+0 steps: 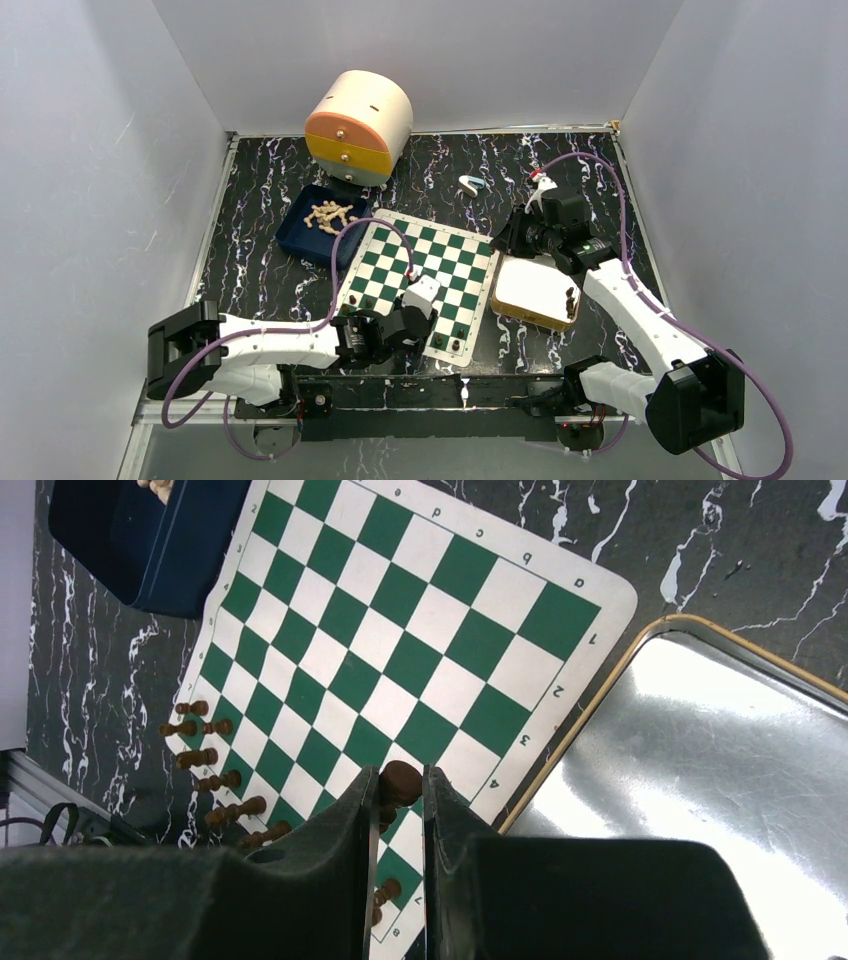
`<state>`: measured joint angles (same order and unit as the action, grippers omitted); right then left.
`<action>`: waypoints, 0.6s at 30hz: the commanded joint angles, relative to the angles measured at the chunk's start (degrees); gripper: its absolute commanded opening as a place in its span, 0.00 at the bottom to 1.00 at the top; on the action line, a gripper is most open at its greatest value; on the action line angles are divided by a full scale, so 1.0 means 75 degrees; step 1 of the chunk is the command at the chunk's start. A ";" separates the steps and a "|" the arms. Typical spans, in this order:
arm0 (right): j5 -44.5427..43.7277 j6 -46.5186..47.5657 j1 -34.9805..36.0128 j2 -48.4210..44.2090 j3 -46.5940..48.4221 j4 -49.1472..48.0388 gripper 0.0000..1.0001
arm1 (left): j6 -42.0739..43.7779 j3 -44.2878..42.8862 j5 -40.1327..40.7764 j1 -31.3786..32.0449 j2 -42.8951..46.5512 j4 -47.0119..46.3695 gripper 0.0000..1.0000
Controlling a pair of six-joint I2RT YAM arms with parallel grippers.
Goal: Set up the chess pieces on the board
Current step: Place the chess piece on the chessboard.
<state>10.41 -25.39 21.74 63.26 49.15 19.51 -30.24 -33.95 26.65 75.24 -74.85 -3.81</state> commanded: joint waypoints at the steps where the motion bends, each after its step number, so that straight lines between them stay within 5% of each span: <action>1: 0.0305 -0.0267 -0.0048 -0.0208 -0.0071 -0.0340 0.09 | -0.0353 -0.0536 0.0559 0.0052 0.0619 0.0419 0.34; 7: 0.1074 -0.1344 -0.0044 -0.0414 -0.0336 -0.0986 0.09 | -0.0570 -0.1069 0.1047 0.0046 0.1211 0.0936 0.36; 18: 0.2709 -0.5291 -0.0043 -0.1174 -0.1850 -0.4561 0.09 | 0.0465 -0.2047 0.0773 0.0045 0.0973 -0.0134 0.39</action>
<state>25.26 -52.16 21.71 56.25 36.75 -0.75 -30.30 -45.50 30.83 75.22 -65.67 -1.19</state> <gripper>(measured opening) 0.253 0.384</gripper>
